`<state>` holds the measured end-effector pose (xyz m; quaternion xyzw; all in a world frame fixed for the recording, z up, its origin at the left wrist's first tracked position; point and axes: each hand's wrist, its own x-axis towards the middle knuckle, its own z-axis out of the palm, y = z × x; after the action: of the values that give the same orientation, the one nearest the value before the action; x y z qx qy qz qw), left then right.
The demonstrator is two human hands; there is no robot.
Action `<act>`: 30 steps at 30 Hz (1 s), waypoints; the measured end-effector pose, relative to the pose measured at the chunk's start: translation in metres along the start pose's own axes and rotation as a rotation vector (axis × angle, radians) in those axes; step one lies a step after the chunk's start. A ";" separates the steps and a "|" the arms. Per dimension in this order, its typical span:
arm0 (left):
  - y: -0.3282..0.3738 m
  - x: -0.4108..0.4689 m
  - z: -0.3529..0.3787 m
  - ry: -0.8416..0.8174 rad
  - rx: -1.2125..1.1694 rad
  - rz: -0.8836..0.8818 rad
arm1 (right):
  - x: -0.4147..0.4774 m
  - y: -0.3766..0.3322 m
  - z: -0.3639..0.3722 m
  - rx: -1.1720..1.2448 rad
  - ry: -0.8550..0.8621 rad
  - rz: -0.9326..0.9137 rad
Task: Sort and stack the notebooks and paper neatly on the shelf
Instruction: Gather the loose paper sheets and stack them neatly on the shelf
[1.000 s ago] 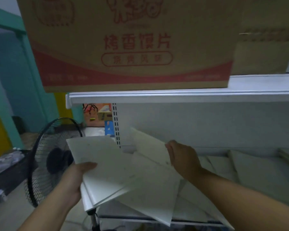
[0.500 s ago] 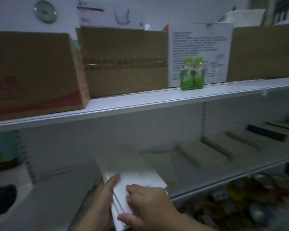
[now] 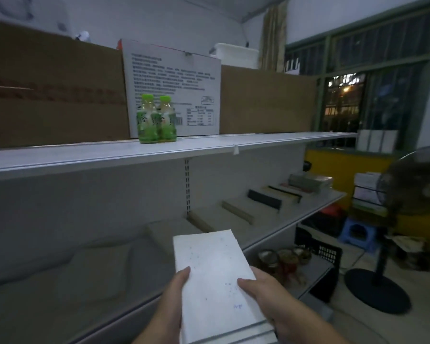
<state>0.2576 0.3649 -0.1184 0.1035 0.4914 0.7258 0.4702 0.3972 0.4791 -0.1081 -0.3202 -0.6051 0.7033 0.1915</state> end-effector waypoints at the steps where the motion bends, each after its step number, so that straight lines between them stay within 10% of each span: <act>1: -0.003 0.009 0.005 0.019 0.010 0.007 | 0.002 -0.003 -0.008 -0.011 -0.007 0.004; 15: 0.030 0.143 0.011 0.095 0.025 0.073 | 0.165 -0.037 -0.019 -0.163 0.010 0.104; 20: 0.081 0.189 -0.010 0.385 0.512 0.218 | 0.227 -0.049 0.005 -0.203 0.011 0.012; 30: 0.079 0.238 -0.051 0.580 0.558 0.295 | 0.307 -0.040 0.025 -0.740 -0.050 -0.258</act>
<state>0.0526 0.5138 -0.1542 0.0876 0.7608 0.6234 0.1578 0.1535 0.6702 -0.1352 -0.2719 -0.8574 0.4155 0.1352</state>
